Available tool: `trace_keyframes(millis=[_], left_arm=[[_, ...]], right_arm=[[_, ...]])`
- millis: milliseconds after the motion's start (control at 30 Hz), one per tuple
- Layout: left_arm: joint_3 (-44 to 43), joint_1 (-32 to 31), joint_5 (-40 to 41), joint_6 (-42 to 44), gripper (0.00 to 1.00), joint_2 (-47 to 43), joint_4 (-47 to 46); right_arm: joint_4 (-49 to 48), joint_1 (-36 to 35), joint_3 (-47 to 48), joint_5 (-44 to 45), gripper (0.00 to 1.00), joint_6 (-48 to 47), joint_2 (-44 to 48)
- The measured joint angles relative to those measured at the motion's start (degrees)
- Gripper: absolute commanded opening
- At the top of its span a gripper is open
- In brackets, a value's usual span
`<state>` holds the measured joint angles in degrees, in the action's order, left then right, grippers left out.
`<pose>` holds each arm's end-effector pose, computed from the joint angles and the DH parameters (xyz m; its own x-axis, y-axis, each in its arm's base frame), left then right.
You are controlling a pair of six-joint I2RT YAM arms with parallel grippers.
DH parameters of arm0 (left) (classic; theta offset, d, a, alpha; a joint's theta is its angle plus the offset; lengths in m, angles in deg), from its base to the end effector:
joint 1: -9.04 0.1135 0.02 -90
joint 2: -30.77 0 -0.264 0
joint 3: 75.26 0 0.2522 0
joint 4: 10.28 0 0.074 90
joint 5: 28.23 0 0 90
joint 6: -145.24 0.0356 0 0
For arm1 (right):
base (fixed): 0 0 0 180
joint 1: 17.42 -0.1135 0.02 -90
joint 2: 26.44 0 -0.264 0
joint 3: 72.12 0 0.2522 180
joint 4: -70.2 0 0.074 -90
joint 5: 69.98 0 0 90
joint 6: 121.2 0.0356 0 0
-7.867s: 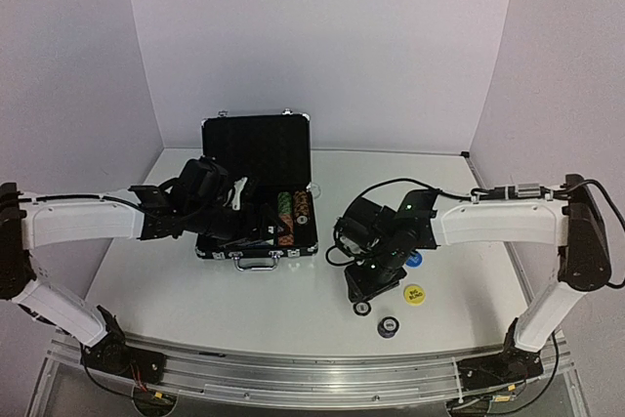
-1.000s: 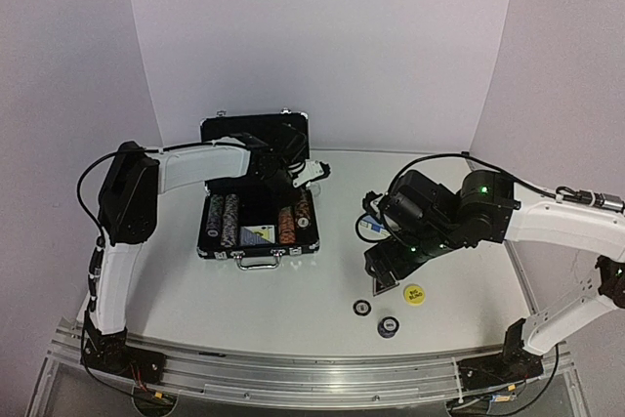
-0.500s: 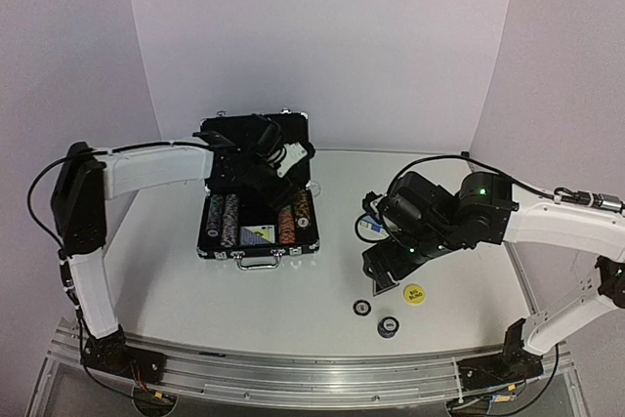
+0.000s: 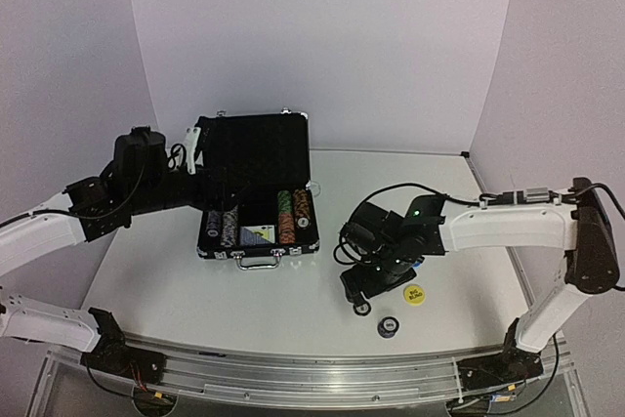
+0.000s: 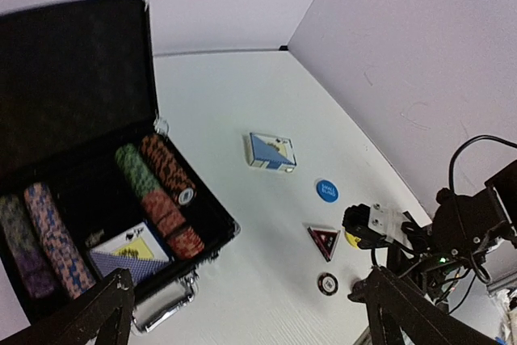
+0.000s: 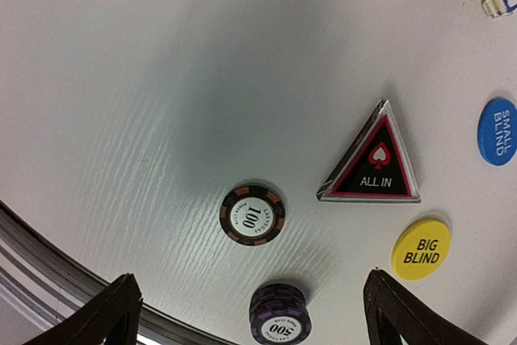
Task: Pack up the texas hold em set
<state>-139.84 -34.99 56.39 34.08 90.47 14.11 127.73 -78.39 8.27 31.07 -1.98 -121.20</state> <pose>0.1711 -0.1701 0.3263 -0.4966 -0.0197 -0.8677 0.6179 0.6941 -0.3694 0.1613 0.2765 0.2104 -0.8074 -0.4674 -0.3601 -0.4986 0.8668 -0.0073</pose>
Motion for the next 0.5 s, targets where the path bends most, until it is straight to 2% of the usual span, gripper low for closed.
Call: trace_keyframes(millis=[233,367,500], left_arm=[[7.21,0.0,1.49,-10.16,1.0,-3.4,4.49],[8.73,0.0,2.07,-13.56,1.0,-4.61,5.62],[9.78,0.0,2.1,-15.49,1.0,-5.53,5.92]], right_arm=[[-1.87,1.47,0.0,-3.67,0.78,2.63,-7.82],[-2.47,1.9,0.0,-4.44,0.7,3.24,-9.42],[-3.2,2.08,0.0,-4.83,0.67,3.57,-10.74]])
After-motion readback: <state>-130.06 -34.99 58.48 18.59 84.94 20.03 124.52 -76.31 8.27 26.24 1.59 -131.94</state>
